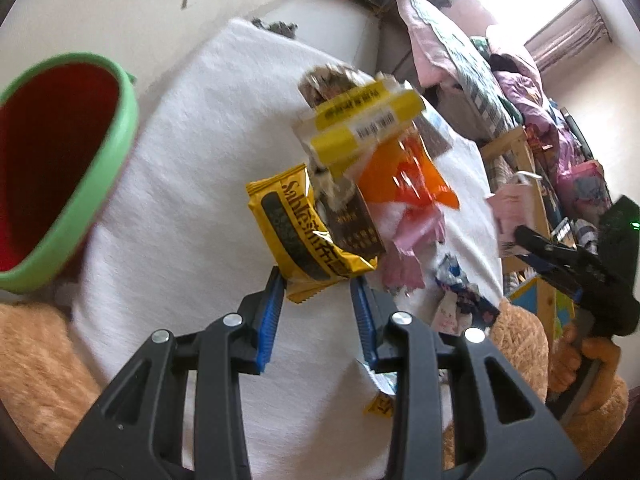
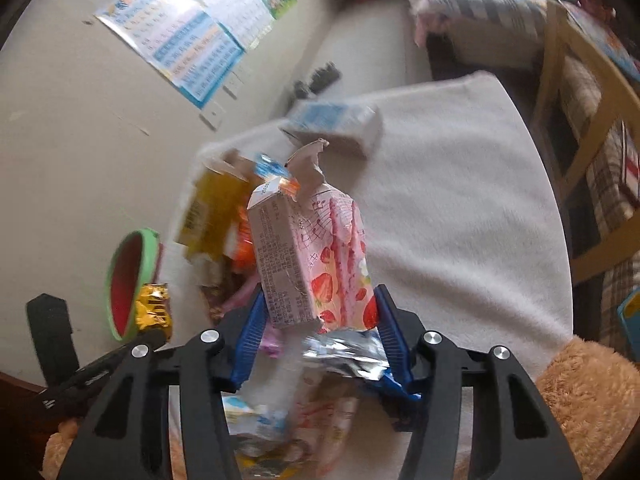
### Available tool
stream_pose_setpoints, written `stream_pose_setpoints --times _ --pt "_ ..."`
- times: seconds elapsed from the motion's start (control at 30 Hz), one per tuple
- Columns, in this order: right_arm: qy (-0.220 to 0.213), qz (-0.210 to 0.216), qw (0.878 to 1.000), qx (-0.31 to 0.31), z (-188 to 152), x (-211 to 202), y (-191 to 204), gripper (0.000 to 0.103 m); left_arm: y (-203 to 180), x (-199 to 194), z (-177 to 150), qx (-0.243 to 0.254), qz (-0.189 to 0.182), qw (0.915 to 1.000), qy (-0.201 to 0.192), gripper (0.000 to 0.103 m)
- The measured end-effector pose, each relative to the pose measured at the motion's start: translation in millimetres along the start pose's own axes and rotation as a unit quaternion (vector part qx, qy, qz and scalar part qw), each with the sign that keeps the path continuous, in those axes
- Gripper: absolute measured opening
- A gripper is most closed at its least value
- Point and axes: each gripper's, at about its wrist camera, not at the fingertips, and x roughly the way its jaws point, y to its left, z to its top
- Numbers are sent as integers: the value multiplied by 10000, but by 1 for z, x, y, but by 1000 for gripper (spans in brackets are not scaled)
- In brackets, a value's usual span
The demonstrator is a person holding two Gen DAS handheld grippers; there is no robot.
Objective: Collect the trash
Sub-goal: 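Release the yellow wrapper into the red bin with the left tool while the right tool drops the pink carton, then move both tools back over the remaining wrappers on the table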
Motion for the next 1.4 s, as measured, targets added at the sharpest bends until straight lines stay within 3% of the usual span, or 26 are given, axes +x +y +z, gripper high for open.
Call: stream_pose_setpoints --times 0.23,0.4,0.63,0.8,0.93,1.13,1.2,1.27,1.4 --pt "234 409 9966 -682 2 21 70 52 50 -39 17 -501 325 9966 -573 33" --pt "530 757 9850 -1455 -6 58 148 52 103 -63 20 -1024 635 9893 -825 33" --pt "1026 982 9638 -2258 -10 123 247 53 168 -81 20 -1669 1036 9764 -902 33" --pt "1324 890 9494 -2705 -23 163 292 54 190 -83 21 -1828 1180 9725 -831 33" --pt "1443 849 9439 -2848 -29 182 304 59 197 -81 20 -1905 1203 9712 -774 33" --pt "1365 952 9476 -2725 -29 175 301 69 200 -73 22 -1929 1190 9715 -694 34" --pt "1321 979 9498 -2663 -27 164 293 69 198 -71 22 -1925 1183 9717 -680 39" --pt "1262 977 9532 -2568 -23 154 282 70 198 -70 24 -1948 1207 9709 -695 61" --pt "1099 972 9619 -2308 -11 131 255 70 192 -71 24 -1936 1156 9713 -761 61"
